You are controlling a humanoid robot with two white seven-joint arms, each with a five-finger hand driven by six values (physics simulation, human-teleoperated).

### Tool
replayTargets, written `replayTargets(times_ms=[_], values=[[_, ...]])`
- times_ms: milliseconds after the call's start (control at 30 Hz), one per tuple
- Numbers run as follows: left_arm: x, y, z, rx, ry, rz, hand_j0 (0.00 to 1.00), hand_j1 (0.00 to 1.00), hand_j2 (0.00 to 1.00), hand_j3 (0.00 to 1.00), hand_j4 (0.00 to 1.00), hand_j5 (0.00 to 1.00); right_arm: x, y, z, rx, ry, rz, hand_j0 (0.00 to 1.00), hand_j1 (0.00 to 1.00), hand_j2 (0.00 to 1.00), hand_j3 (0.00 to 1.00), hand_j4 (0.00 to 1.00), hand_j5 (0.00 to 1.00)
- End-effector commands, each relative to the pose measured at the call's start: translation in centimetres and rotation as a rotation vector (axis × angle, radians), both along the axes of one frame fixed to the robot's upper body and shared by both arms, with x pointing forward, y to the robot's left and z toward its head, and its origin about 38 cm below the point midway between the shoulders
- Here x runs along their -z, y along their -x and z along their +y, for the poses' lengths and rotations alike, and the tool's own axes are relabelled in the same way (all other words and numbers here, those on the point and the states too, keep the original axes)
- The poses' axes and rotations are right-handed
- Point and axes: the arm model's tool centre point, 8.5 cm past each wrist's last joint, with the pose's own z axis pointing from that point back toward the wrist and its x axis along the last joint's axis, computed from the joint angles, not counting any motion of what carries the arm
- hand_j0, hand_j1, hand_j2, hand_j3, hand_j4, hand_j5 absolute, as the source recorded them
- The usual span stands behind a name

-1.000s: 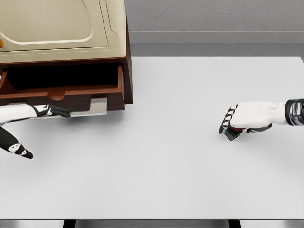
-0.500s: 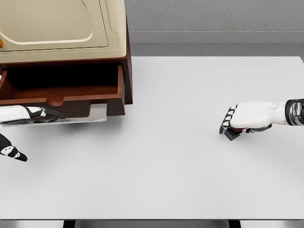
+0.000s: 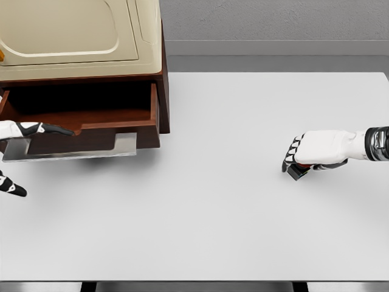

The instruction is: Open the cabinet drawer with left arm, and place a switch into the drawer with right arm

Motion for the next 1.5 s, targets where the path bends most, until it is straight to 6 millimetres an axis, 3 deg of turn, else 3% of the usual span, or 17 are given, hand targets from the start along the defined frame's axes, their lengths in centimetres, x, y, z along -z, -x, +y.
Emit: replayTargets(times_ms=[0,100,200,333,500,600,800,867,967,1067,1467], values=[[-1.4,-0.3,0.1,-0.015,0.048,-0.018,1.0,1.0,1.0,1.0,1.0,1.0,-0.1,0.0,-0.1,0.004,-0.003,0.001,0.6,0.6,0.6,0.6,0.6,0.6],[-3.7,-0.7,0.4,-0.041,0.094,-0.054,1.0,1.0,1.0,1.0,1.0,1.0,-0.1,0.0,-0.1,0.004,-0.003,0.001,0.58,0.58,0.58,0.58,0.58,0.58],[-5.9,-1.2,2.1,-0.113,0.088,-0.086,1.0,1.0,1.0,1.0,1.0,1.0,-0.1,0.0,-0.1,0.005,-0.004,0.0,0.54,0.54,0.54,0.54,0.54,0.54],[-6.3,-1.7,3.9,-0.169,0.078,-0.099,1.0,1.0,1.0,1.0,1.0,1.0,-0.2,-0.1,-0.1,0.007,-0.006,0.0,0.49,0.49,0.49,0.49,0.49,0.49],[-6.2,-1.6,3.7,-0.164,0.078,-0.097,1.0,1.0,1.0,1.0,1.0,1.0,-0.5,-0.2,0.0,0.007,-0.013,-0.007,0.47,0.47,0.47,0.47,0.47,0.47],[-6.7,-1.4,2.4,-0.116,0.083,-0.121,1.0,1.0,1.0,1.0,1.0,1.0,-0.8,-0.6,0.5,0.005,-0.041,-0.01,0.43,0.43,0.43,0.43,0.43,0.43],[-6.8,-1.5,2.7,-0.131,0.08,-0.119,1.0,1.0,1.0,1.0,1.0,1.0,-1.3,-0.9,0.8,0.003,-0.055,-0.024,0.39,0.39,0.39,0.39,0.39,0.39],[-6.8,-1.5,2.7,-0.131,0.08,-0.119,1.0,1.0,1.0,1.0,1.0,1.0,-2.3,-1.3,0.6,0.016,-0.073,-0.054,0.39,0.39,0.39,0.39,0.39,0.39],[-6.8,-1.5,2.8,-0.134,0.08,-0.118,1.0,1.0,1.0,1.0,1.0,1.0,-4.5,-2.3,1.7,-0.003,-0.099,-0.109,0.4,0.4,0.4,0.4,0.4,0.4],[-6.8,-1.5,2.8,-0.134,0.08,-0.118,1.0,1.0,1.0,1.0,1.0,1.0,-4.4,-2.6,3.2,-0.029,-0.124,-0.11,0.39,0.39,0.39,0.39,0.39,0.39],[-6.7,-1.5,2.9,-0.133,0.079,-0.119,1.0,1.0,1.0,1.0,1.0,1.0,-7.2,-3.9,7.5,-0.113,-0.189,-0.179,0.38,0.38,0.38,0.38,0.38,0.38]])
